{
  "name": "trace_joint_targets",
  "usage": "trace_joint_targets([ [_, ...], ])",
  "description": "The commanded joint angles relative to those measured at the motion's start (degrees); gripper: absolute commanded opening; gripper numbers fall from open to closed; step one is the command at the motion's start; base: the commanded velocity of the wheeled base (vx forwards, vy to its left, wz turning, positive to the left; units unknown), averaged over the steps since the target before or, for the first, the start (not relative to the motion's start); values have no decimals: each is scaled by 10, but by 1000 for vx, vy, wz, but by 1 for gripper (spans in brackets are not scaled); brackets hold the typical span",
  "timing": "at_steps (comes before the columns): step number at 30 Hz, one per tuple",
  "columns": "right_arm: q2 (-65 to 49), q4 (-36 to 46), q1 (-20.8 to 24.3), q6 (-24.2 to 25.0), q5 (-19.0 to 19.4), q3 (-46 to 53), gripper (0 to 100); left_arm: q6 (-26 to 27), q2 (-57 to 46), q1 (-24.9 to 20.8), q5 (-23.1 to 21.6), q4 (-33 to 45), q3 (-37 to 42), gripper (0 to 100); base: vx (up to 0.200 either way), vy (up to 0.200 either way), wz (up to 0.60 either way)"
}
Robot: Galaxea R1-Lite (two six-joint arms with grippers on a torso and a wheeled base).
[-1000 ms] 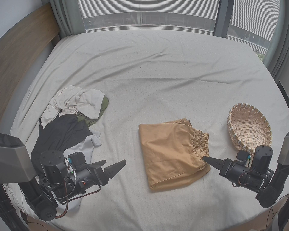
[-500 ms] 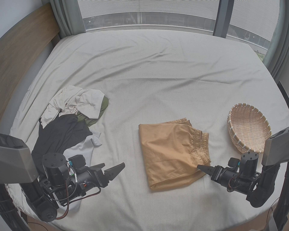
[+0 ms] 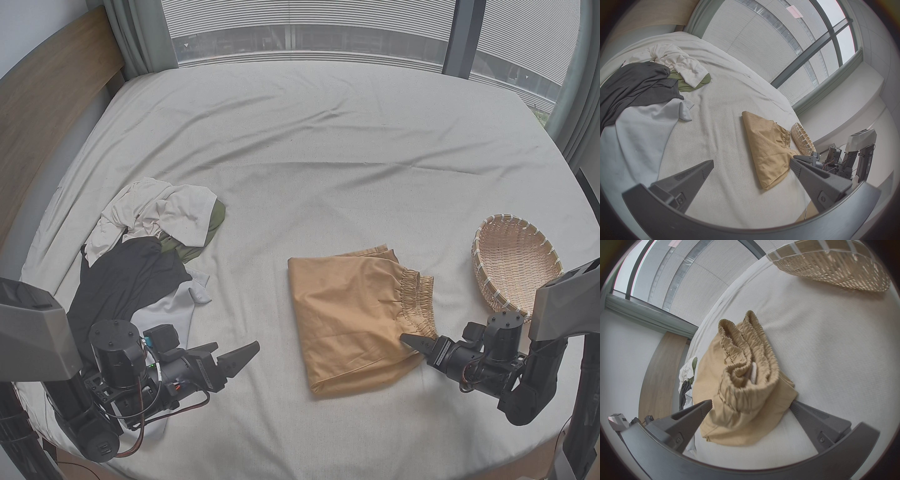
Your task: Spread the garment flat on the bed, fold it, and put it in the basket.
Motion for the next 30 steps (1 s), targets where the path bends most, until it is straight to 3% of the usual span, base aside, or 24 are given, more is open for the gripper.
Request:
trace_joint_targets([
  [1,29,1,10,3,-1,-52,100,0,-1,1,1,0,4,100,0,0,0],
  [8,57,0,18,3,-1,-87,100,-3,0,4,1,0,7,100,0,0,0],
  [9,59,0,18,3,-2,-88,0,-3,0,4,1,0,8,100,0,0,0],
  [19,38,0,26,1,0,-66,0,-3,2,1,8,-1,5,100,0,0,0],
  [30,-142,1,60,-1,34,-31,0,-3,-1,2,17,-1,5,100,0,0,0],
])
